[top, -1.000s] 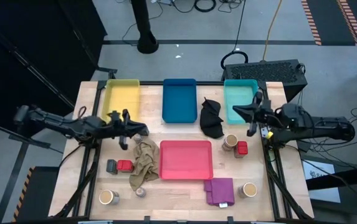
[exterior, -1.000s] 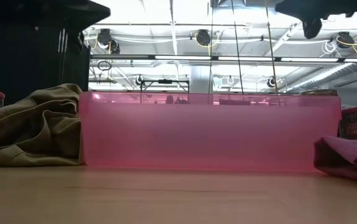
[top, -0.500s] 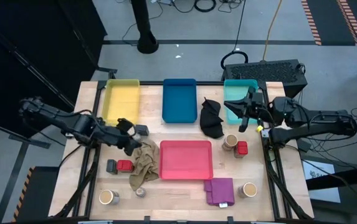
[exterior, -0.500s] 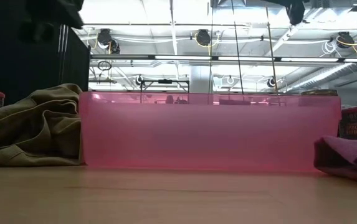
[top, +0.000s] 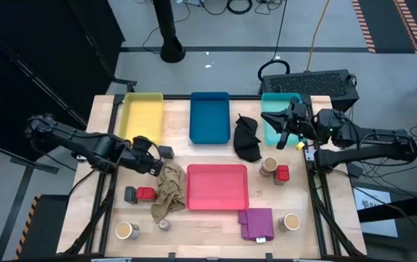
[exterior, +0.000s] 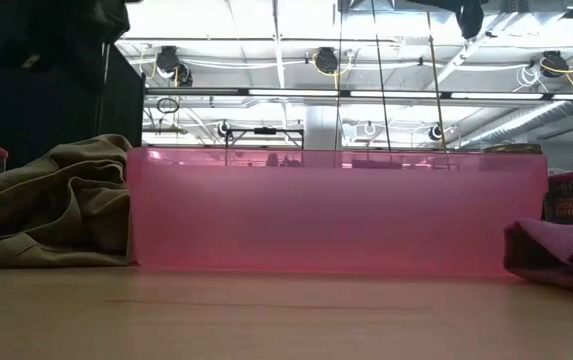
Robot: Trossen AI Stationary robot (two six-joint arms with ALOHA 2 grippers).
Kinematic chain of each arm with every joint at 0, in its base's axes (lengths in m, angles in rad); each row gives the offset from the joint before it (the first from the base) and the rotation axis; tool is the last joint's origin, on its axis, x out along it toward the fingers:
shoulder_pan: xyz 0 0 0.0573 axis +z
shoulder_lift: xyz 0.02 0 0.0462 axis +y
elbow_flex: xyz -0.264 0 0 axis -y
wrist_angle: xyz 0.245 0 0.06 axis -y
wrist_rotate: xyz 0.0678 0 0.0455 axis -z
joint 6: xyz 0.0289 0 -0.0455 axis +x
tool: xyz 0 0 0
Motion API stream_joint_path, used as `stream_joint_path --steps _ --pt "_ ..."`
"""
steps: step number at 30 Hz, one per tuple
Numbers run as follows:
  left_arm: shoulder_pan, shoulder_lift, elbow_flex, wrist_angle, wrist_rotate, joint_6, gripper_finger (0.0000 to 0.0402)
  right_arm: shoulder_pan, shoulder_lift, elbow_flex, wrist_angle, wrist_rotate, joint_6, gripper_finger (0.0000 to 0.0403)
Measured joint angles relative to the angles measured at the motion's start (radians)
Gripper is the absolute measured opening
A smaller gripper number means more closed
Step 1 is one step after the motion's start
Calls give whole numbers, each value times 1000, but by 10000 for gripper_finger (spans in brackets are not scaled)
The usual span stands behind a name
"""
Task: Sort spices by type
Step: Put the top brown seasoning bottle into the blue bin
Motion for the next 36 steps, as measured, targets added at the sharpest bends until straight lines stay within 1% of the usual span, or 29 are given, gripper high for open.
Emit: stream_joint_path --steps 5,7,11,15,21,25,28,33,36 --pt "26 79 -1 -64 -17 -92 29 -27 0 0 0 0 5 0" --pt "29 111 -1 -68 12 -101 29 -32 0 0 0 -1 8 0" --pt "41 161 -1 -66 86 -56 37 -39 0 0 -2 -1 6 0" --pt "43 196 -1 -66 89 -56 73 -40 0 0 -3 -1 4 0" --pt "77 229 -1 -70 78 -56 160 -40 0 0 -10 -5 3 0" --pt "115 238 -2 -69 67 -35 202 -40 0 0 -10 -5 3 0" --pt "150 238 -2 -63 51 6 215 -40 0 0 -10 -5 3 0" --pt "208 238 -2 -54 45 78 217 -40 0 0 -15 -5 3 0" --pt "230 238 -12 -8 53 106 217 -40 0 0 -17 -5 3 0"
